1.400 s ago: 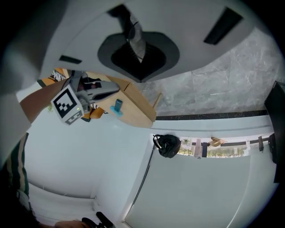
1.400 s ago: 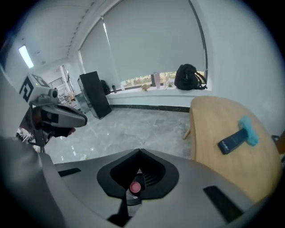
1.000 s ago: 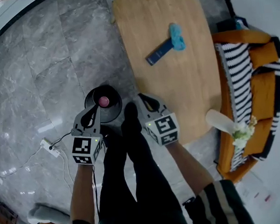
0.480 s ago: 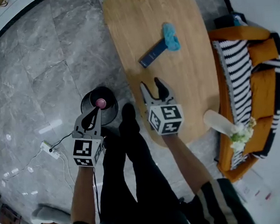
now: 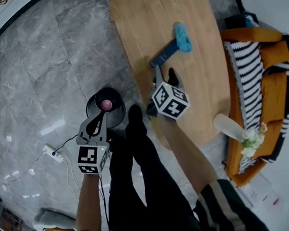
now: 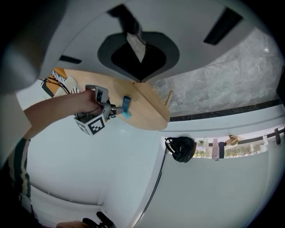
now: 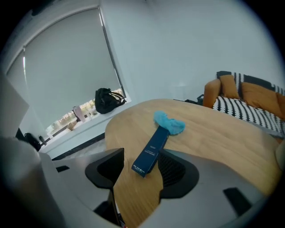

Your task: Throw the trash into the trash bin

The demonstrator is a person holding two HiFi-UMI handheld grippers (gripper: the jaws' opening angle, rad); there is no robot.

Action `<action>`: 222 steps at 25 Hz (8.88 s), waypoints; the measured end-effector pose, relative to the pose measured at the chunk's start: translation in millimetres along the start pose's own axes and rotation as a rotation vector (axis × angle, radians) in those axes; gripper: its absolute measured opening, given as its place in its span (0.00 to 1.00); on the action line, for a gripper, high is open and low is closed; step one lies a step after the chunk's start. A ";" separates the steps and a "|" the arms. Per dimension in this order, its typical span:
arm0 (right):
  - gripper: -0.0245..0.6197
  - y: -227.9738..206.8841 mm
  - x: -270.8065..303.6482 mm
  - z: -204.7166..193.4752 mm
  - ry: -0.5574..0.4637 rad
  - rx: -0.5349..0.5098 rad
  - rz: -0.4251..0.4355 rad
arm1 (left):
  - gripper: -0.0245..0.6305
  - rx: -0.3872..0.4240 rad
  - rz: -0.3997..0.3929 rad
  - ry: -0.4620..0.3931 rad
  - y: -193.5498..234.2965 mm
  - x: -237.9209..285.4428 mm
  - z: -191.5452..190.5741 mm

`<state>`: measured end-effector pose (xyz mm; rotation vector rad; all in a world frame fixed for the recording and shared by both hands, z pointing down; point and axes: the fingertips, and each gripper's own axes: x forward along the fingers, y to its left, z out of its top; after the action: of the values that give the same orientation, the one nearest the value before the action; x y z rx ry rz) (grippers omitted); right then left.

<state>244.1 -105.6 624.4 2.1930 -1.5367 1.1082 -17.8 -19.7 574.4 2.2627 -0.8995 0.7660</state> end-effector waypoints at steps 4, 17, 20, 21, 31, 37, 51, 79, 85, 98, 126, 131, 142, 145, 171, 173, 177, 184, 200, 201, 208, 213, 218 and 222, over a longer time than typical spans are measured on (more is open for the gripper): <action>0.38 -13.2 25.3 -5.5 0.032 0.046 -0.082 | 0.04 0.002 0.009 -0.004 8.6 -5.7 -6.4; 0.38 -21.9 68.1 -17.1 0.107 0.107 -0.220 | 0.04 -0.058 0.015 0.014 32.6 -19.9 -30.6; 0.38 -12.5 68.4 -14.2 0.119 0.097 -0.204 | 0.04 -0.057 0.005 0.015 34.7 -20.3 -32.9; 0.38 -7.5 67.4 -12.3 0.125 0.102 -0.185 | 0.04 -0.056 0.003 0.016 35.7 -20.6 -33.4; 0.32 -0.5 63.9 -35.1 0.174 0.237 -0.037 | 0.04 -0.055 -0.001 0.008 42.2 -29.8 -38.1; 0.31 17.3 49.5 -50.5 0.182 0.211 0.032 | 0.04 -0.054 0.005 -0.001 44.7 -38.2 -42.9; 0.30 67.1 1.4 -81.3 0.188 0.102 0.160 | 0.04 -0.075 0.050 -0.034 45.4 -79.1 -67.6; 0.30 151.9 -93.7 -316.1 0.521 -0.440 0.469 | 0.04 -0.175 0.176 -0.089 75.8 -140.9 -138.6; 0.30 132.3 -86.7 -377.5 0.687 -0.479 0.441 | 0.04 -0.195 0.167 -0.065 77.7 -138.8 -158.8; 0.31 105.8 -72.0 -440.9 1.003 -0.450 0.323 | 0.04 -0.249 0.204 -0.035 78.6 -146.9 -194.4; 0.04 143.1 -94.1 -228.2 0.466 -0.433 0.551 | 0.04 -0.143 0.107 -0.041 46.6 -92.1 -105.4; 0.04 132.5 -106.0 -175.8 0.359 -0.383 0.556 | 0.04 -0.081 0.072 -0.060 32.0 -77.0 -64.7; 0.04 75.5 -103.4 -67.0 0.135 -0.372 0.475 | 0.04 0.034 -0.023 -0.078 -6.7 -27.2 18.5; 0.04 52.3 -104.7 -34.6 0.076 -0.344 0.434 | 0.04 0.074 -0.057 -0.083 -24.3 -9.8 41.6; 0.22 -57.1 -44.3 56.2 0.012 -0.251 0.279 | 0.04 0.140 -0.177 -0.043 -92.9 74.8 93.6; 0.22 -62.6 -29.7 69.0 0.008 -0.251 0.263 | 0.04 0.137 -0.183 -0.043 -93.7 76.4 96.6; 0.22 -76.5 8.0 94.5 0.011 -0.223 0.226 | 0.04 0.134 -0.196 -0.026 -93.3 83.2 95.8; 0.22 -101.4 77.0 109.5 0.099 -0.249 0.164 | 0.04 0.143 -0.185 0.000 -80.2 96.3 86.1; 0.08 -125.1 143.0 86.3 0.376 -0.439 0.065 | 0.04 0.098 -0.095 0.046 -26.8 88.2 58.8; 0.07 -124.5 141.4 84.6 0.376 -0.446 0.064 | 0.04 0.094 -0.090 0.047 -23.9 86.8 57.0; 0.05 -105.3 113.9 99.8 0.255 -0.507 0.099 | 0.04 0.080 -0.081 0.041 -19.2 71.8 58.3; 0.05 -88.5 94.7 108.3 0.205 -0.506 0.137 | 0.04 0.084 -0.076 0.025 -21.0 56.0 56.5; 0.05 -58.3 63.9 125.3 0.135 -0.488 0.192 | 0.04 0.087 -0.064 0.003 -24.7 34.6 50.3; 0.05 -21.0 32.2 133.8 0.072 -0.479 0.273 | 0.04 0.080 -0.055 -0.023 -26.8 11.1 45.1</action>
<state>326.9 -197.3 560.1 1.6486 -1.8743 0.7674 21.9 -39.0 543.9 2.3600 -0.8269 0.7652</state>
